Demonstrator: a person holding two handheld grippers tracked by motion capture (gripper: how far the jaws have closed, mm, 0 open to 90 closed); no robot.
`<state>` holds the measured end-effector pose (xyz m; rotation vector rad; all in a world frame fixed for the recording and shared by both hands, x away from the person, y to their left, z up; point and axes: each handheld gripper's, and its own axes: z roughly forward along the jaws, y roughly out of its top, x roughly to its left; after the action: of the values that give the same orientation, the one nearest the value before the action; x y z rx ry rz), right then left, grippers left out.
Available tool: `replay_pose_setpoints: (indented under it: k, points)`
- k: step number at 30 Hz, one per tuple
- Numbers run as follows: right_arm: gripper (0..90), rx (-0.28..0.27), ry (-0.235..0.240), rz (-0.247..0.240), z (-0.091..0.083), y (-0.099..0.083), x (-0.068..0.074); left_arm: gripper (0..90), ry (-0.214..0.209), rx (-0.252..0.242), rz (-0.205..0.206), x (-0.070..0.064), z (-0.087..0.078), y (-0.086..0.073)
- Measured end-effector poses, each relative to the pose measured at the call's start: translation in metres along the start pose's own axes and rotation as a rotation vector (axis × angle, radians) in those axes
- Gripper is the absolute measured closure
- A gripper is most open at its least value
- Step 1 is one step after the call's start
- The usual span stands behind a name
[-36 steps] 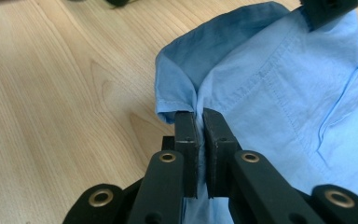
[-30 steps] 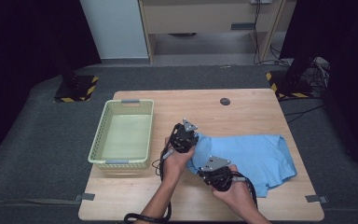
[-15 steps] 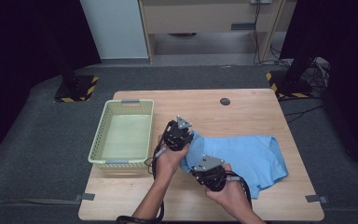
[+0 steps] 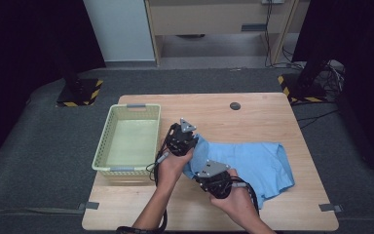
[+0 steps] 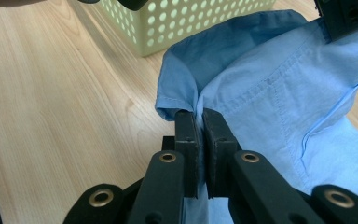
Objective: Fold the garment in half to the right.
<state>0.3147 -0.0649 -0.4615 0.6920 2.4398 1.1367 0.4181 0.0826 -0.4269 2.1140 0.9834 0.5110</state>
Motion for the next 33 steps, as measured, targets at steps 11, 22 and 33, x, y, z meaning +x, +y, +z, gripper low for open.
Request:
replay_pose_setpoints:
  k: [11, 22, 33]
  points:
    - [86.0, -0.015, 0.012, -0.014, 0.001, 0.015, 0.007, 84.2, 0.010, -0.006, -0.001, 0.008, -0.017, 0.002]
    - [86.0, -0.029, 0.019, -0.017, 0.002, 0.026, 0.014, 84.1, 0.022, -0.007, -0.001, 0.015, -0.029, 0.003]
    - [86.0, -0.038, 0.043, -0.023, 0.009, 0.039, 0.023, 83.9, 0.039, -0.005, 0.001, 0.025, -0.045, -0.001]
